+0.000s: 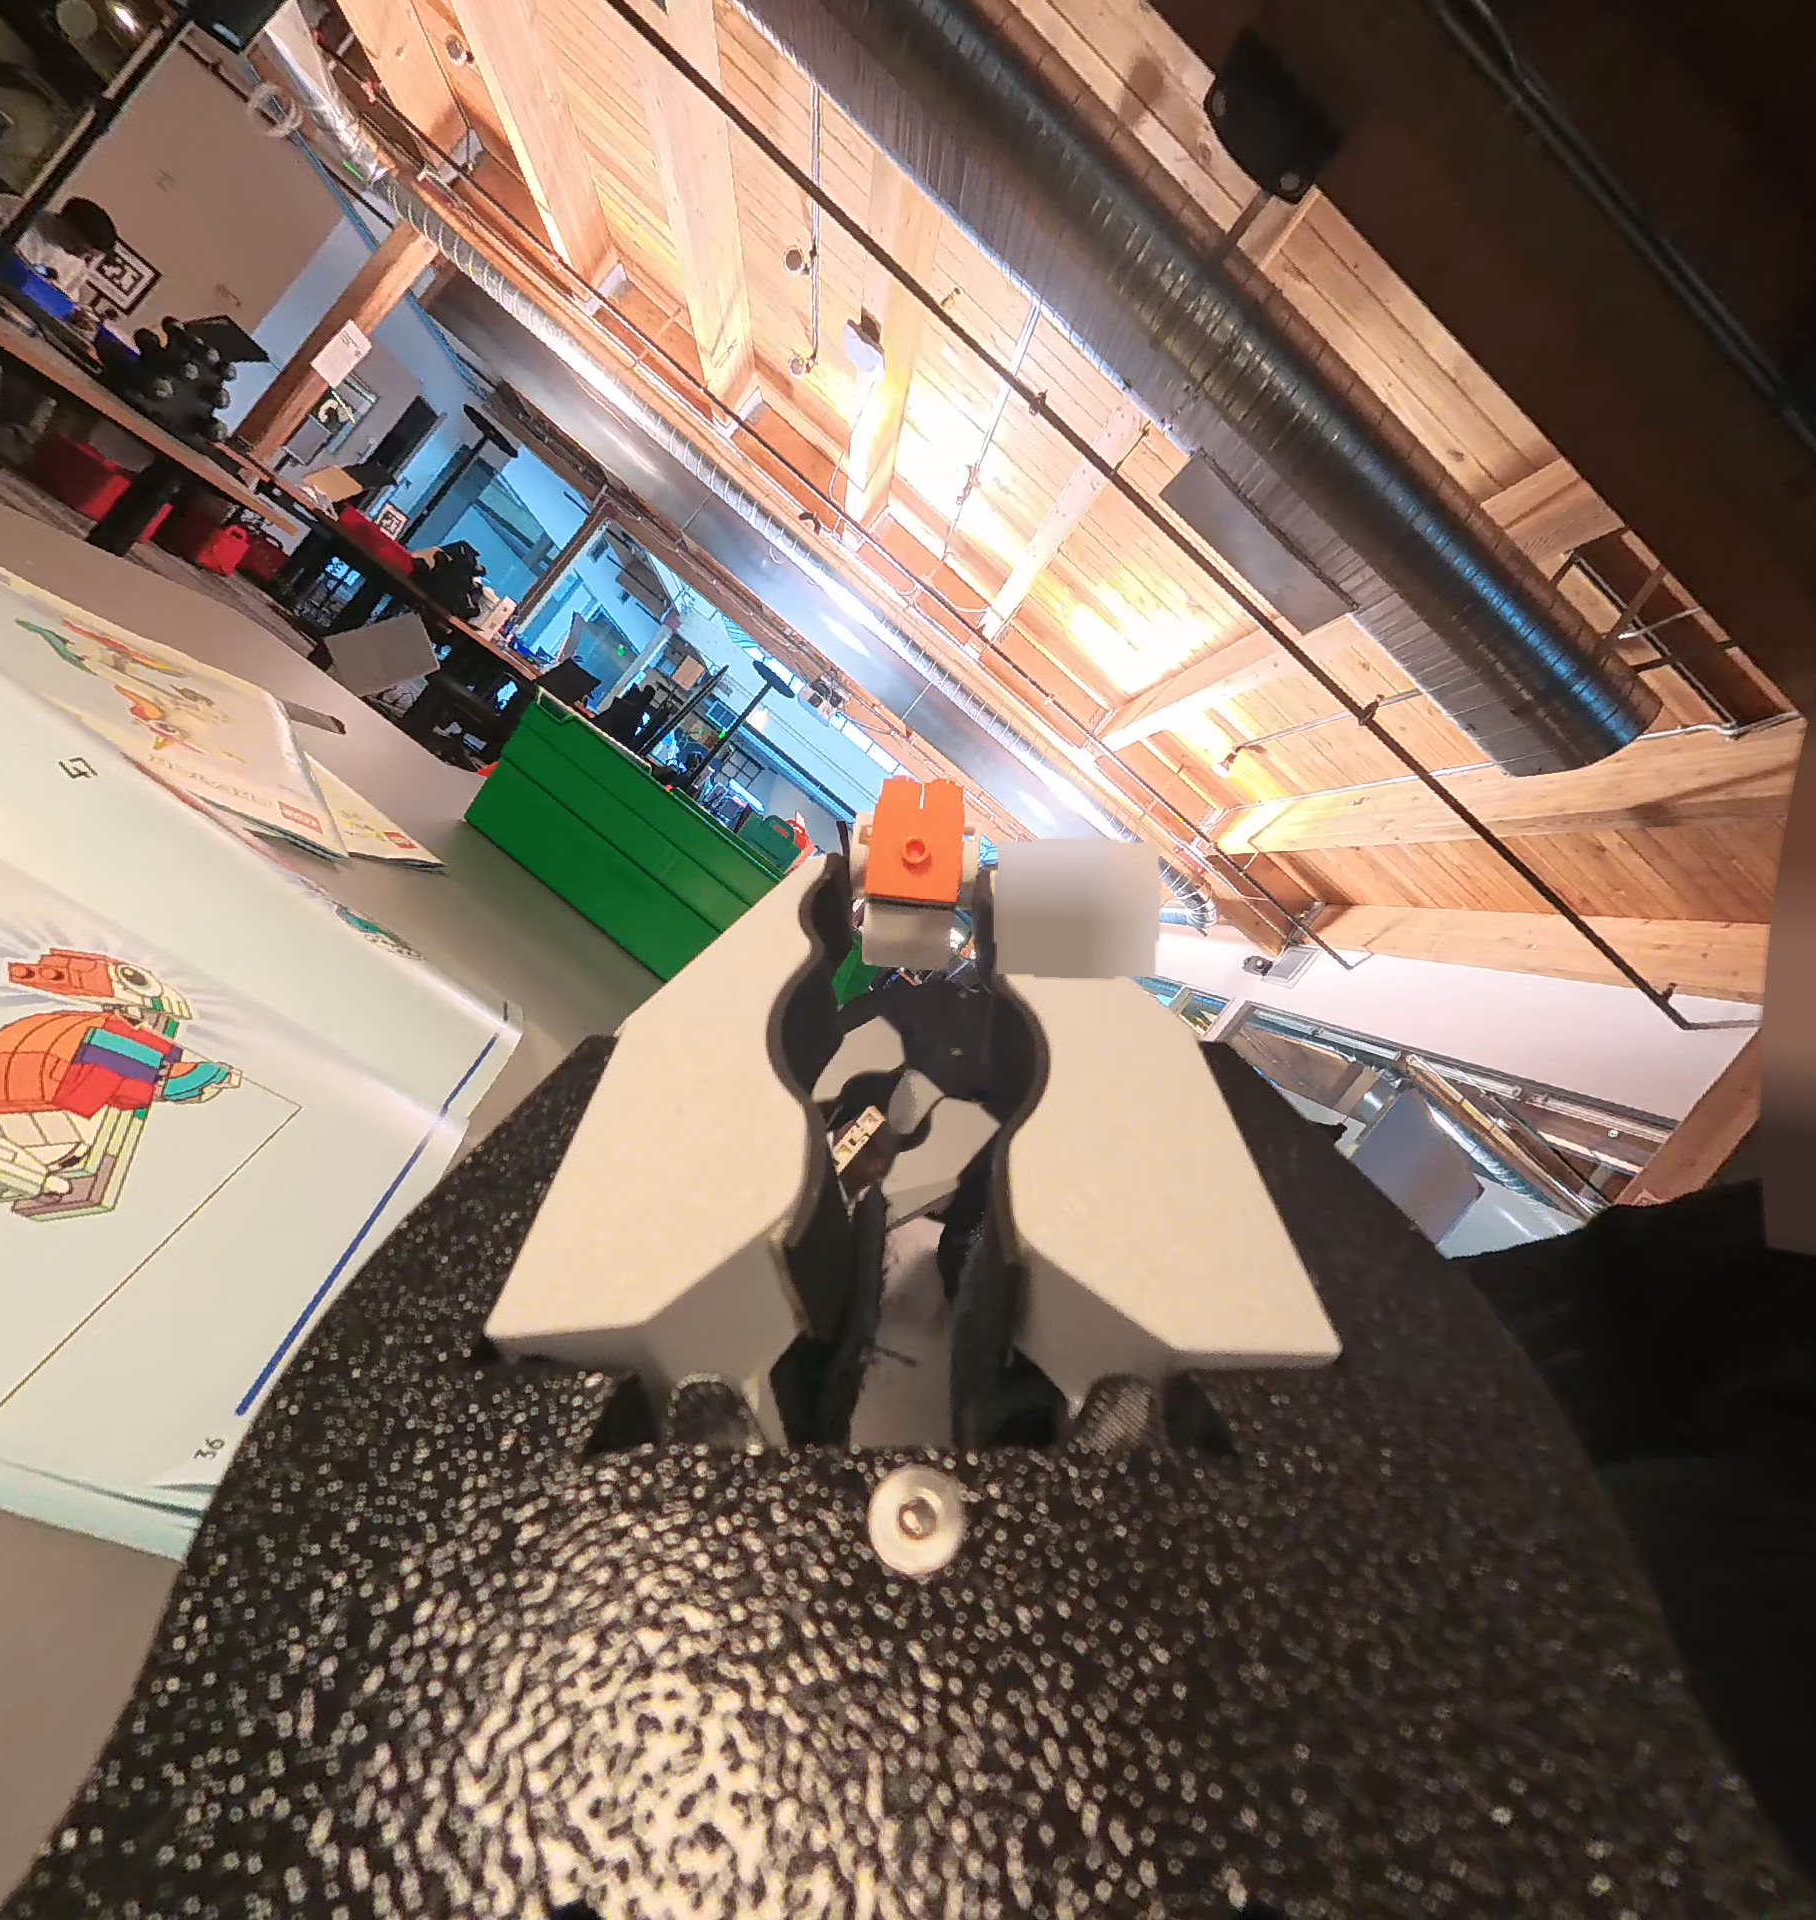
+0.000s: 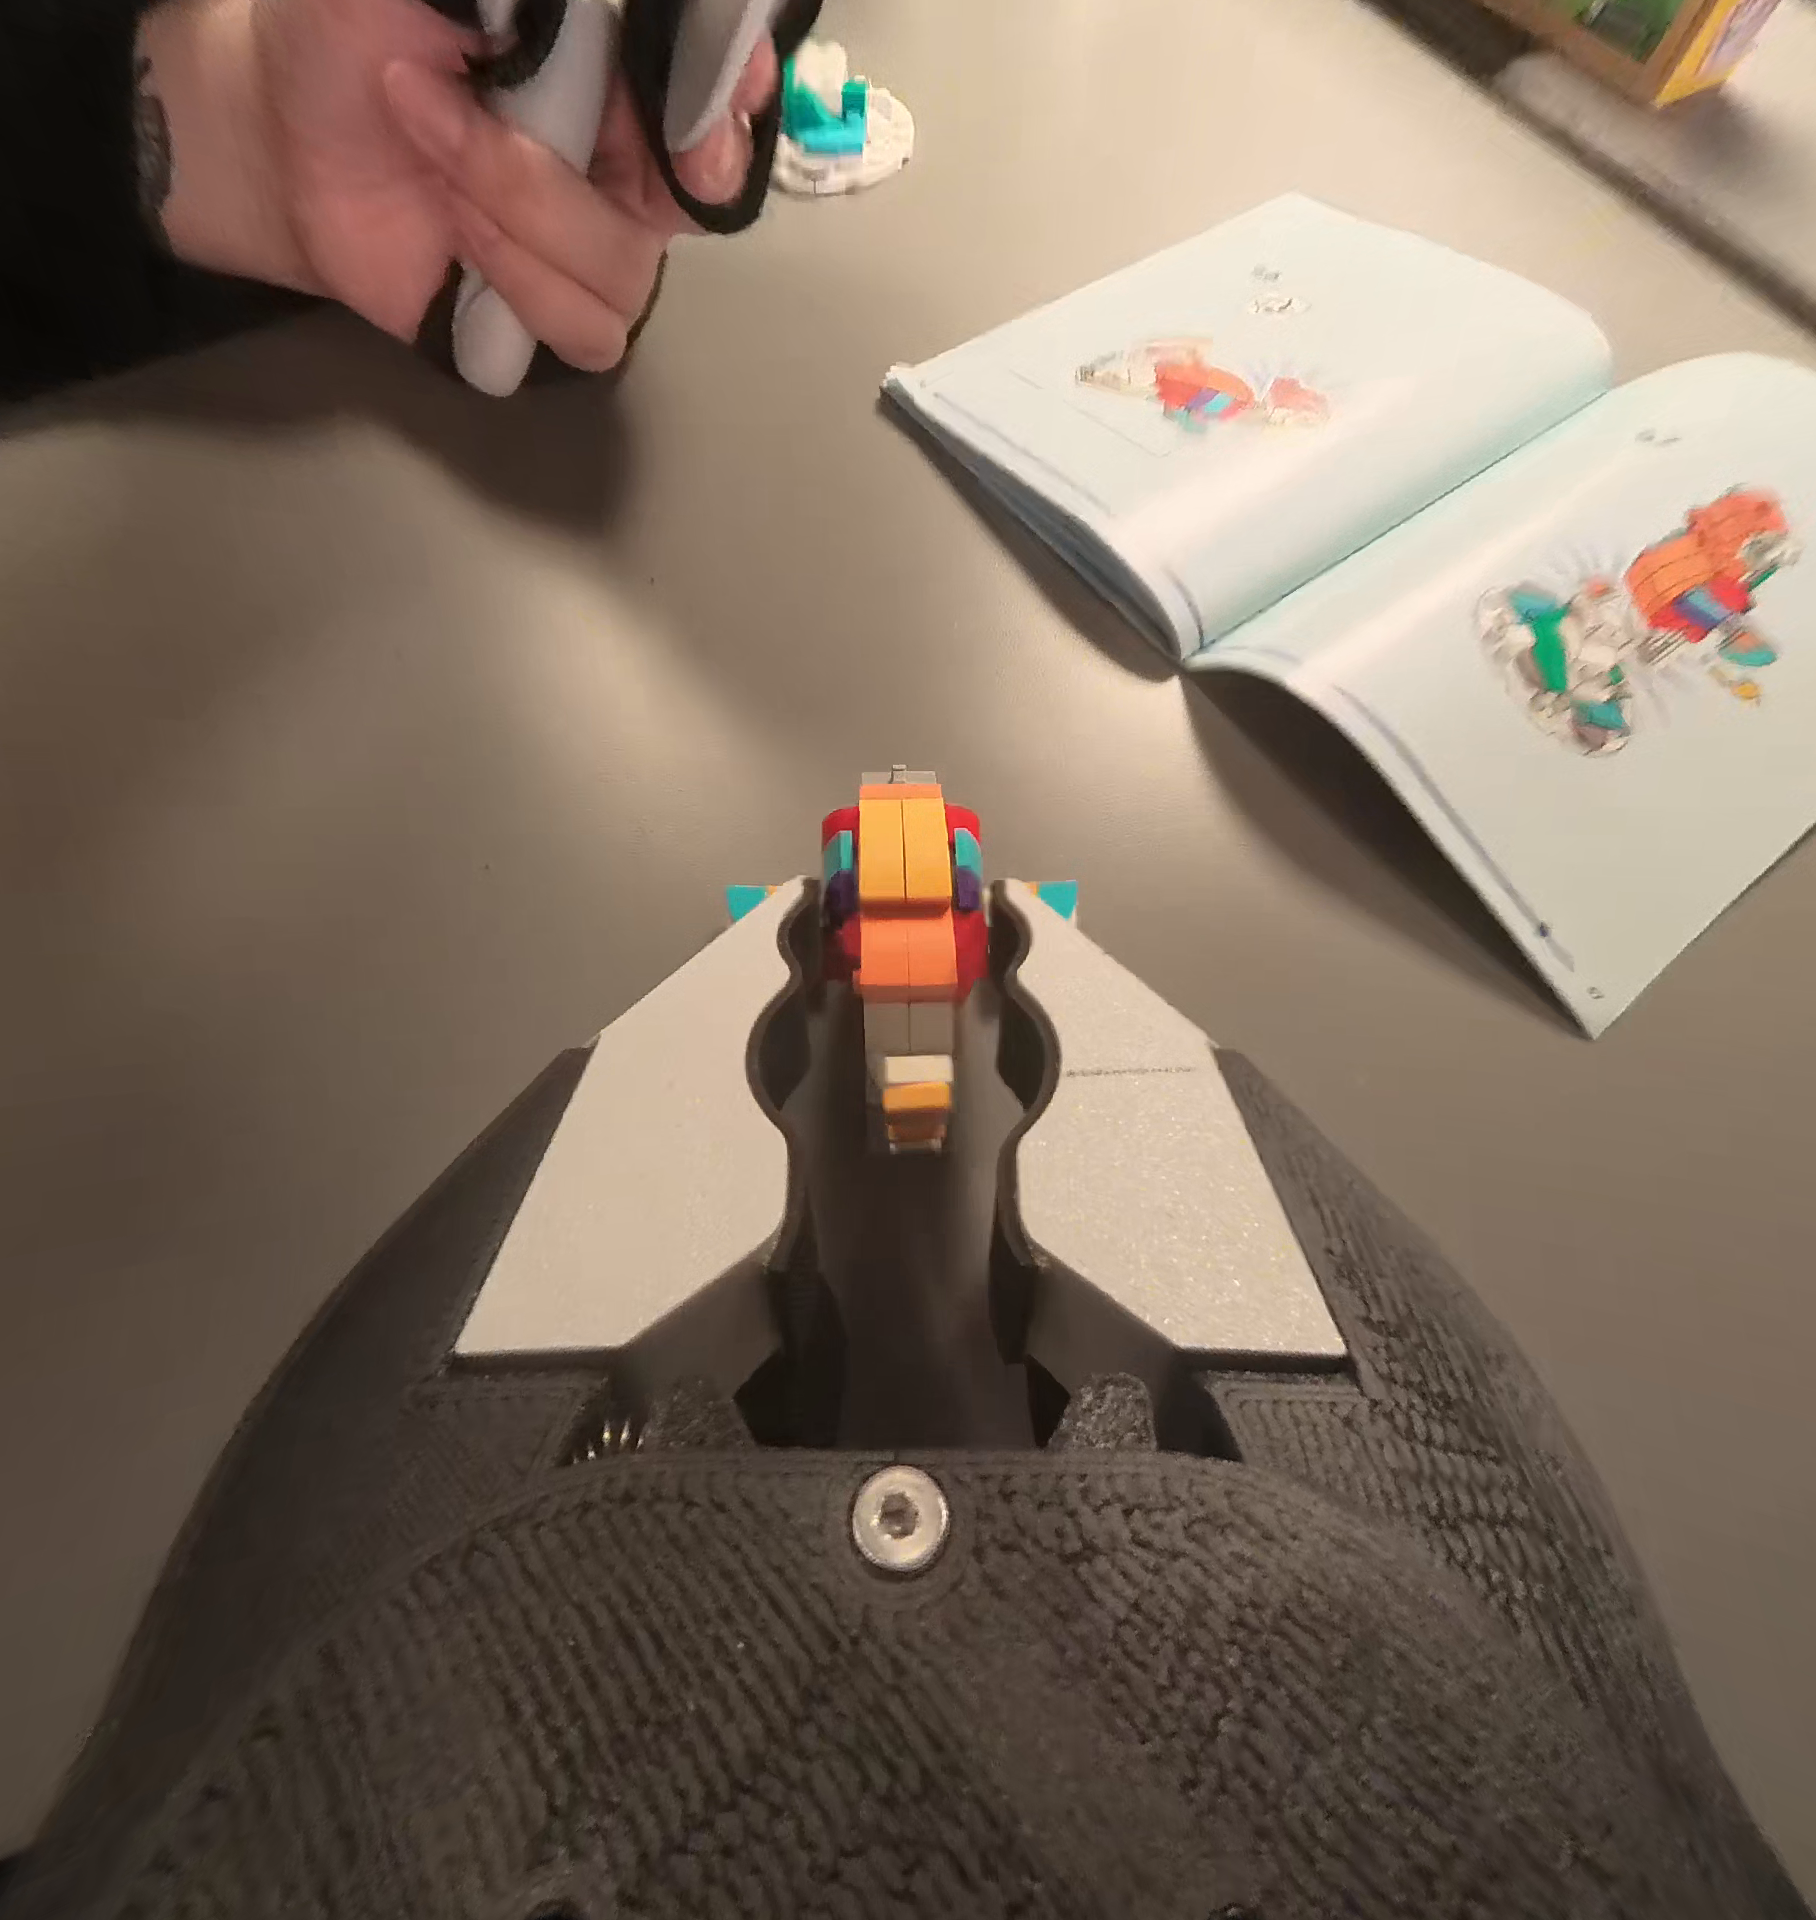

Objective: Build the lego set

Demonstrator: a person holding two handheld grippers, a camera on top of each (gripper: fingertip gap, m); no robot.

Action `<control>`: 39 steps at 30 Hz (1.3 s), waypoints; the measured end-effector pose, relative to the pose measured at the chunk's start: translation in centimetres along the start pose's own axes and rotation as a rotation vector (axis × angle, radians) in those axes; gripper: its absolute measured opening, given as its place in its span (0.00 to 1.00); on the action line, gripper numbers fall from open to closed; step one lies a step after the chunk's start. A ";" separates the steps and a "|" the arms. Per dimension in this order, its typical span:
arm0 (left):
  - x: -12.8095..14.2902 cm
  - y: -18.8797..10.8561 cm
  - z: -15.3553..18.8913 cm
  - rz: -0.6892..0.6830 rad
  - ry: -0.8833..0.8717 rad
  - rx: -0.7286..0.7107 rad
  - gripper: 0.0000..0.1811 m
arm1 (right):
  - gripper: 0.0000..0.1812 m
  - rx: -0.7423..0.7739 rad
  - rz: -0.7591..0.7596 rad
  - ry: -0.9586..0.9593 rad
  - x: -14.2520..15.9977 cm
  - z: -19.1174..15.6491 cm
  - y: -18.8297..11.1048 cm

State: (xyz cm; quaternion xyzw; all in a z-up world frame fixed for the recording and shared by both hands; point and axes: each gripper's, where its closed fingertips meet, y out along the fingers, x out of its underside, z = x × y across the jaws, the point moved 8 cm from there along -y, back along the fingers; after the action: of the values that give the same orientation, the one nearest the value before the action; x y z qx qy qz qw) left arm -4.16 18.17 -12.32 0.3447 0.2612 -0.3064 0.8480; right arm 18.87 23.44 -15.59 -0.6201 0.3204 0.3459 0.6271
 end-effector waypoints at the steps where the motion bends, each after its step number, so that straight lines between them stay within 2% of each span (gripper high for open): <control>1: 0.0 0.0 0.0 -0.004 -0.004 0.000 0.11 | 0.19 -0.002 0.023 -0.003 -0.2 -0.1 -0.1; 4: 0.1 0.1 0.0 -0.008 -0.006 0.000 0.11 | 0.21 0.007 0.045 -0.023 -0.6 -0.4 -0.2; 14: 0.2 0.2 0.2 -0.049 -0.004 0.023 0.11 | 0.16 0.006 -0.021 0.029 -0.5 -0.2 0.5; 20: -0.9 -0.6 0.6 -0.207 0.158 0.087 0.11 | 0.15 0.000 0.414 0.065 -5.4 -1.3 1.1; 23: -1.0 -1.0 0.8 -0.266 0.248 0.108 0.11 | 0.15 -0.059 0.516 0.082 -5.9 -1.5 2.6; 31: -0.1 -0.7 0.7 -0.395 0.274 0.146 0.11 | 0.15 -0.088 0.461 0.053 -5.9 -1.8 3.5; 35: -0.2 -0.8 0.8 -0.397 0.318 0.145 0.11 | 0.15 -0.052 0.392 0.023 -5.6 -2.0 3.6; 37: -0.4 -1.1 1.0 -0.402 0.405 0.151 0.11 | 0.15 -0.005 0.350 -0.020 -5.5 -2.2 3.7; 39: -0.1 -1.4 1.6 -0.435 0.570 0.160 0.11 | 0.15 0.057 0.305 -0.109 -5.5 -2.6 3.7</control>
State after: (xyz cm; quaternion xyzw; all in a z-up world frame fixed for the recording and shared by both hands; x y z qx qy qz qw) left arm -4.85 16.20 -11.87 0.4178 0.5295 -0.3904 0.6265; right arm 12.83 20.57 -13.19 -0.5265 0.3862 0.4609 0.6011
